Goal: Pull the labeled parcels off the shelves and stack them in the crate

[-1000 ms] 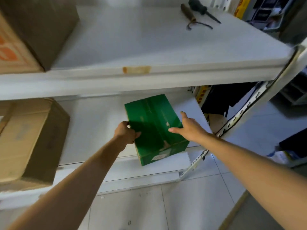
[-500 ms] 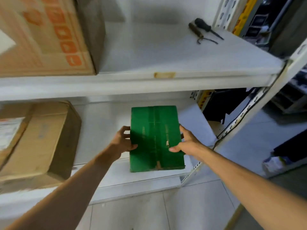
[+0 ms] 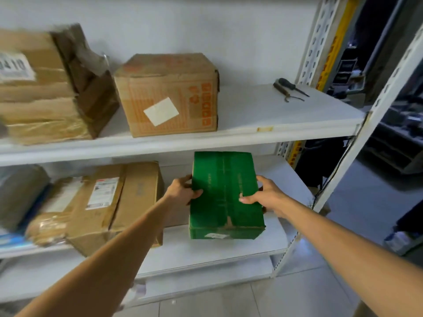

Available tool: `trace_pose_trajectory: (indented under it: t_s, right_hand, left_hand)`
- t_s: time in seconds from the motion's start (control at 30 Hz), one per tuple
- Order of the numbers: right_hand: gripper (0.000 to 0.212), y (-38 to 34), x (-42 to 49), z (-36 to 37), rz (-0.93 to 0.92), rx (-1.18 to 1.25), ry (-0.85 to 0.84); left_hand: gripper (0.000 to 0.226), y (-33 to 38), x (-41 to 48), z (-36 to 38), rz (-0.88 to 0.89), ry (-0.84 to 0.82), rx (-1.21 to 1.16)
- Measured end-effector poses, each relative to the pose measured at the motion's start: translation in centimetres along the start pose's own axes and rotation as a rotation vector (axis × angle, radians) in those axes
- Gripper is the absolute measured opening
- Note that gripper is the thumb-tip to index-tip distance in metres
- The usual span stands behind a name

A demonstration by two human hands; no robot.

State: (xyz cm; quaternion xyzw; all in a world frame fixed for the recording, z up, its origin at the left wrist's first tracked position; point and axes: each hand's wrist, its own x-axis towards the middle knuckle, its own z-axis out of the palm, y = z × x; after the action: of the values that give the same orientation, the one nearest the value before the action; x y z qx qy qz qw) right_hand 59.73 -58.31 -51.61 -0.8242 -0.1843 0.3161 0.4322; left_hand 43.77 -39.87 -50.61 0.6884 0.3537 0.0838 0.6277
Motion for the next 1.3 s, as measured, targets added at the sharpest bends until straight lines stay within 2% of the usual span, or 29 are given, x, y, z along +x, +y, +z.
trace_pose_trajectory:
  t_s: [0.07, 0.2, 0.23, 0.37, 0.6, 0.7, 0.8, 0.9, 1.0, 1.1, 1.2, 1.27, 1.3]
  right_hand:
    - [0.106, -0.4, -0.8, -0.2, -0.021, 0.030, 0.027]
    - [0.060, 0.8, -2.2, -0.1, -0.024, 0.131, 0.142]
    - [0.055, 1.3, -2.6, 0.2, -0.039, 0.133, 0.186]
    - [0.049, 2.5, -4.0, 0.9, -0.036, 0.198, 0.331]
    - [0.049, 2.7, -4.5, 0.0, -0.013, 0.235, 0.350]
    - [0.042, 3.2, -4.2, -0.7, -0.007, 0.226, 0.356]
    - [0.039, 4.1, -3.9, -1.3, 0.064, 0.217, 0.341]
    - [0.026, 5.1, -3.9, -2.4, 0.153, 0.273, 0.328]
    - [0.013, 5.3, -4.1, -3.1, 0.167, 0.275, 0.291]
    - [0.021, 5.2, -4.1, -3.3, 0.158, 0.293, 0.260]
    - [0.065, 6.2, -3.0, -3.8, 0.160, 0.307, 0.230]
    - [0.078, 7.5, -1.8, -4.8, 0.176, 0.330, 0.212]
    - [0.075, 7.2, -2.1, -5.3, 0.174, 0.350, 0.204]
  left_hand:
    - [0.065, 0.7, -0.9, -0.2, 0.013, 0.009, -0.044]
    - [0.052, 0.1, -2.6, 0.5, -0.002, 0.070, -0.228]
    - [0.046, -0.3, -2.8, 0.8, -0.015, 0.099, -0.264]
    - [0.046, -1.7, -3.1, 2.1, -0.029, 0.179, -0.339]
    - [0.048, -2.4, -3.8, 2.4, -0.017, 0.207, -0.426]
    - [0.055, -2.3, -4.3, 2.5, 0.051, 0.063, -0.316]
    - [0.068, -1.1, -5.2, 3.5, 0.113, -0.123, -0.077]
    - [0.070, 0.4, -7.2, 5.1, 0.151, -0.217, 0.151]
    - [0.067, 0.2, -8.3, 5.7, 0.173, -0.251, 0.154]
    - [0.083, -0.4, -8.2, 5.6, 0.161, -0.224, 0.057]
    - [0.092, -0.8, -7.3, 5.2, 0.133, -0.231, -0.051]
    - [0.089, -1.2, -6.8, 5.3, 0.099, -0.213, -0.158]
    - [0.080, -1.3, -6.7, 5.4, 0.092, -0.197, -0.174]
